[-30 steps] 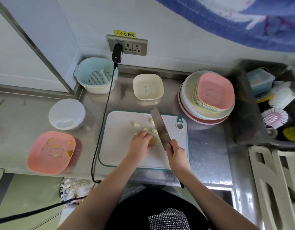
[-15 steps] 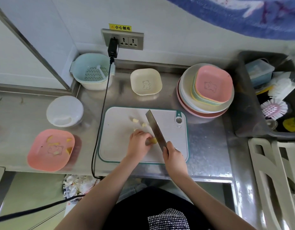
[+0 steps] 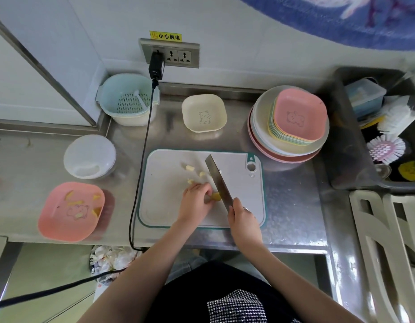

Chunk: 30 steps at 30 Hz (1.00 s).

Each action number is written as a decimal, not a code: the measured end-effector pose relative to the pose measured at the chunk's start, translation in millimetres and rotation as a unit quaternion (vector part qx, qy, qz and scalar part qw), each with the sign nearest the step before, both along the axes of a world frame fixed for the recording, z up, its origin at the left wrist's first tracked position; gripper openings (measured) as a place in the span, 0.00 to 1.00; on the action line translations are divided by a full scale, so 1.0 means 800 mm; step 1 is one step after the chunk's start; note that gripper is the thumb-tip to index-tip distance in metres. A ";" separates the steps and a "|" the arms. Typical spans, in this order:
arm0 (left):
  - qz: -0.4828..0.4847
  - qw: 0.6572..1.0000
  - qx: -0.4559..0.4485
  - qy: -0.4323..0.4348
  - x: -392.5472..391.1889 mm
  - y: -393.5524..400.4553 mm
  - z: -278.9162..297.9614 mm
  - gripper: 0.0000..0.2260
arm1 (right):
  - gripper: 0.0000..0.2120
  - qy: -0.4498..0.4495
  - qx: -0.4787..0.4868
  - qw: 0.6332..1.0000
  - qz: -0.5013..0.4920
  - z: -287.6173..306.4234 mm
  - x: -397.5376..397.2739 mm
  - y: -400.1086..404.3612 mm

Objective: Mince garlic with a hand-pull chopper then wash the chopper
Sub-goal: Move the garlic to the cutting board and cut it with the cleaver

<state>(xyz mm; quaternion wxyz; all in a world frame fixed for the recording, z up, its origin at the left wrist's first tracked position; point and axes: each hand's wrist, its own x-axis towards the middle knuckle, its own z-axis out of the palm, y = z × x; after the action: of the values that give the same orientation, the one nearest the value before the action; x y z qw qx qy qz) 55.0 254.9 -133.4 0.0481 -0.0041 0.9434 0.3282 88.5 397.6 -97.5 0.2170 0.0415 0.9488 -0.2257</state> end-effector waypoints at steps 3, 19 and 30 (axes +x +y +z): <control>-0.001 1.000 0.014 0.009 0.000 0.002 0.003 0.09 | 0.06 -0.022 0.044 0.998 0.028 -0.001 -0.001 -0.007; 0.002 1.000 -0.009 0.010 0.003 0.004 0.004 0.12 | 0.06 0.007 -0.009 1.000 0.002 0.011 -0.013 0.003; 0.032 0.999 -0.030 0.024 0.014 -0.006 0.004 0.03 | 0.04 -0.023 0.015 1.000 0.007 -0.003 0.000 -0.015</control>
<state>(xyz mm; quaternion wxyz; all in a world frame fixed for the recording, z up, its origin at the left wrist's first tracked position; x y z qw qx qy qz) 66.4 250.2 -130.5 0.0153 -0.0277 0.9530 0.3014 88.4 385.3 -100.0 0.2400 0.0438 0.9470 -0.2089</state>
